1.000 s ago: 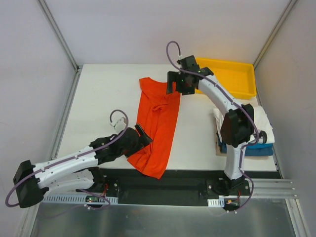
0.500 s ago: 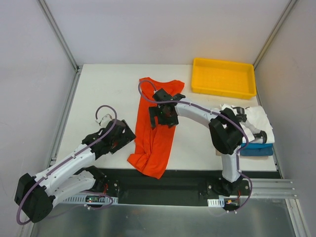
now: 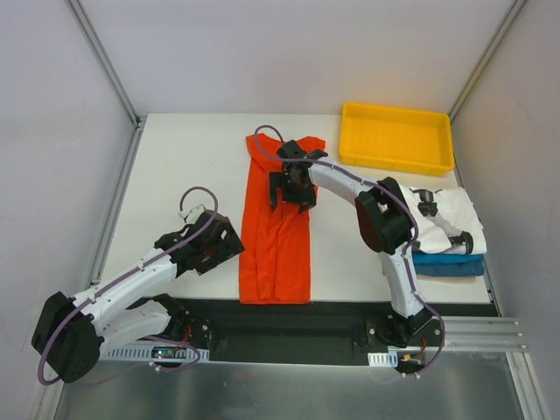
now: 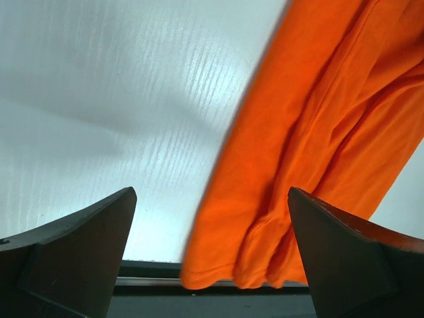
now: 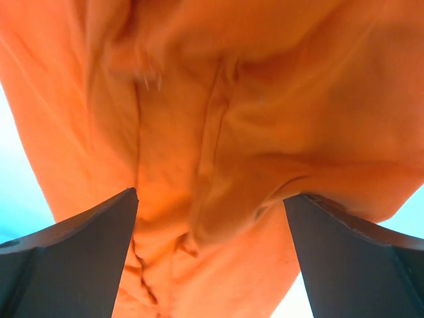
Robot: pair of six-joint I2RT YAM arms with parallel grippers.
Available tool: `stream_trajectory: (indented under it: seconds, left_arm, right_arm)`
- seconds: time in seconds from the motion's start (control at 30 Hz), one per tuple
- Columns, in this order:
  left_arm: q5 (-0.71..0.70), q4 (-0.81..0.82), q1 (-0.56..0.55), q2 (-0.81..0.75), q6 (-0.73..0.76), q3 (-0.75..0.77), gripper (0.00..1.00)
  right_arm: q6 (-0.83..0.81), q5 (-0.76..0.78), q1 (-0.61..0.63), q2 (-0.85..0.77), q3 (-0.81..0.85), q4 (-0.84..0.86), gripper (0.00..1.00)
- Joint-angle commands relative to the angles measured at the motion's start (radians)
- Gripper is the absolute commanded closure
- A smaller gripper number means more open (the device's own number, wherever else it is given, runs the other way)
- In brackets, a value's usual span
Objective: Fold and stack the t-shirts
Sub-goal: Rotate the tshirt 90 degrees
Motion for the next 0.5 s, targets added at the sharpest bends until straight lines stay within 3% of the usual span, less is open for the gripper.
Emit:
stream_trajectory:
  seconds: [0.0,0.1,0.2,0.33,0.47]
  left_arm:
    - [0.085,0.022,0.009,0.022,0.037,0.003,0.01]
    - [0.158,0.045,0.009,0.031,0.028,-0.022,0.01]
    - [0.247,0.082,0.009,0.034,0.025,-0.050,0.01]
    - [0.316,0.111,0.009,0.030,0.011,-0.089,0.02]
    - [0.375,0.145,0.008,0.036,-0.008,-0.120,0.18]
  right_arm:
    - [-0.073,-0.004,-0.054,0.112,0.113,-0.018,0.03]
    - [-0.096,-0.034,-0.055,0.122,0.194,-0.033,0.03]
    - [-0.103,-0.059,-0.049,0.057,0.173,-0.025,0.03]
    - [-0.129,-0.044,-0.023,-0.177,0.020,0.046,0.03]
    - [-0.111,0.118,0.018,-0.444,-0.251,0.134,0.03]
